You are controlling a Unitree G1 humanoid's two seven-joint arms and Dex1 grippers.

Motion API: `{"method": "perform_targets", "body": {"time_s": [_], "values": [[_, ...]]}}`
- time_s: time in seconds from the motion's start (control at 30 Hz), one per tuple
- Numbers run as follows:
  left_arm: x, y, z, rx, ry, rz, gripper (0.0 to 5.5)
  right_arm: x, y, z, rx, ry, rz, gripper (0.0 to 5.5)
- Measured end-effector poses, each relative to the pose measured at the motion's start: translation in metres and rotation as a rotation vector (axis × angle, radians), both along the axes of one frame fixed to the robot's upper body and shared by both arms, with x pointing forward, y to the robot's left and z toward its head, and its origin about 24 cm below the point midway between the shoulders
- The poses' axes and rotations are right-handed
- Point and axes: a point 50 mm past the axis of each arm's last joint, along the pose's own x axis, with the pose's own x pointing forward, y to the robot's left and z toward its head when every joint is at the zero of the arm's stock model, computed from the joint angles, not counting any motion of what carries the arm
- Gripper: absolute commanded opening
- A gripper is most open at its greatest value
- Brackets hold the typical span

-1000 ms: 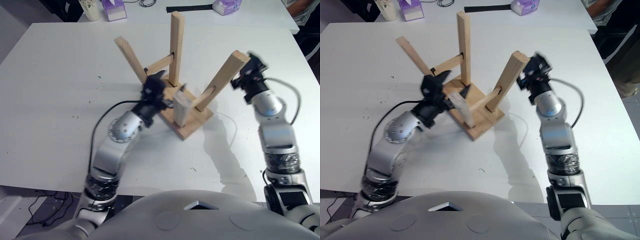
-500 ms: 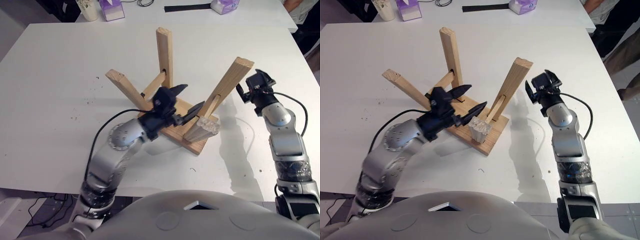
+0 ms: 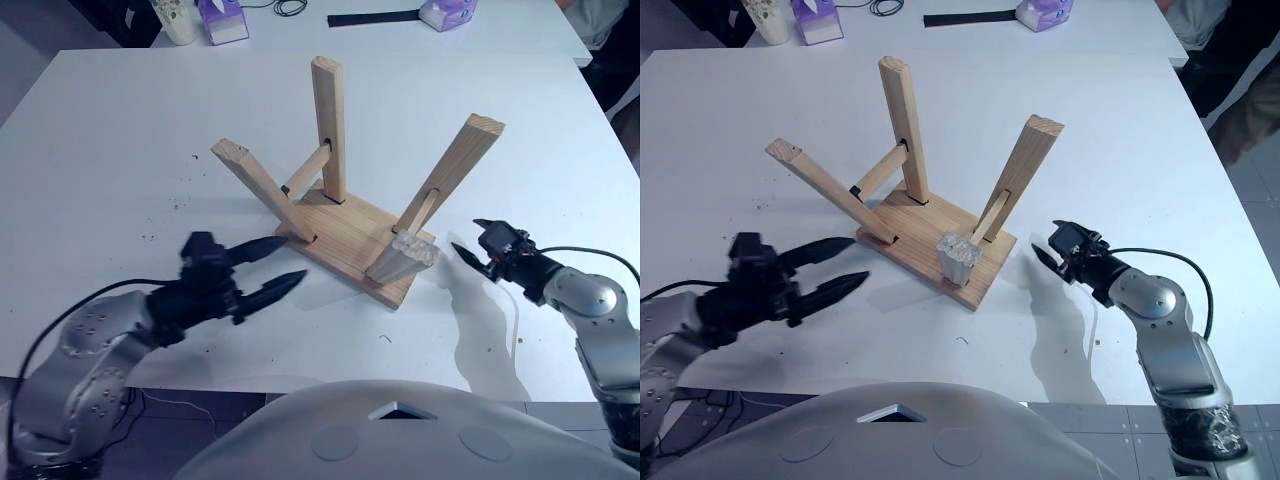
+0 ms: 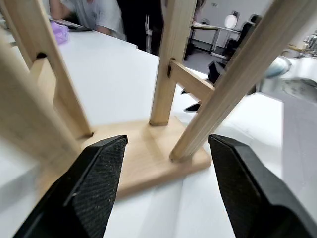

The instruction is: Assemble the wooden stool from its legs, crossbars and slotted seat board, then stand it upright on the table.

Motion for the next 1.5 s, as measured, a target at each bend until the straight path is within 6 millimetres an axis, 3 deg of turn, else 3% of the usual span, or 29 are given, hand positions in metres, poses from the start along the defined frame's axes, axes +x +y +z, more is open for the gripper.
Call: {"method": "perform_targets", "body": {"time_s": [0.07,0.2,0.33,0.5,0.63,0.9,1.23,1.5], "values": [[0.018,0.034,0.002,0.068,-0.065,0.129,3.03,-0.007,0.007,0.005,0.035,0.039,0.061,2.88],[0.045,0.060,-0.009,0.231,-0.195,0.264,3.03,-0.012,0.016,0.004,0.036,0.091,0.150,2.88],[0.058,0.059,-0.034,0.357,-0.279,0.283,3.03,-0.016,0.017,0.001,0.003,0.143,0.205,2.88],[0.084,0.040,-0.067,0.425,-0.366,0.286,3.03,-0.022,0.021,-0.009,-0.015,0.192,0.244,2.88],[0.099,0.032,-0.074,0.478,-0.458,0.280,3.03,-0.024,0.024,-0.014,-0.023,0.209,0.255,2.88],[0.083,0.006,-0.108,0.494,-0.430,0.090,3.03,-0.018,0.035,-0.018,0.006,0.178,0.258,2.88],[0.052,0.003,-0.112,0.417,-0.345,0.050,3.03,0.013,0.026,-0.023,-0.030,0.072,0.081,2.88],[0.044,0.003,-0.111,0.383,-0.294,0.115,3.03,0.013,0.020,-0.024,-0.012,0.053,0.071,2.88]]}}
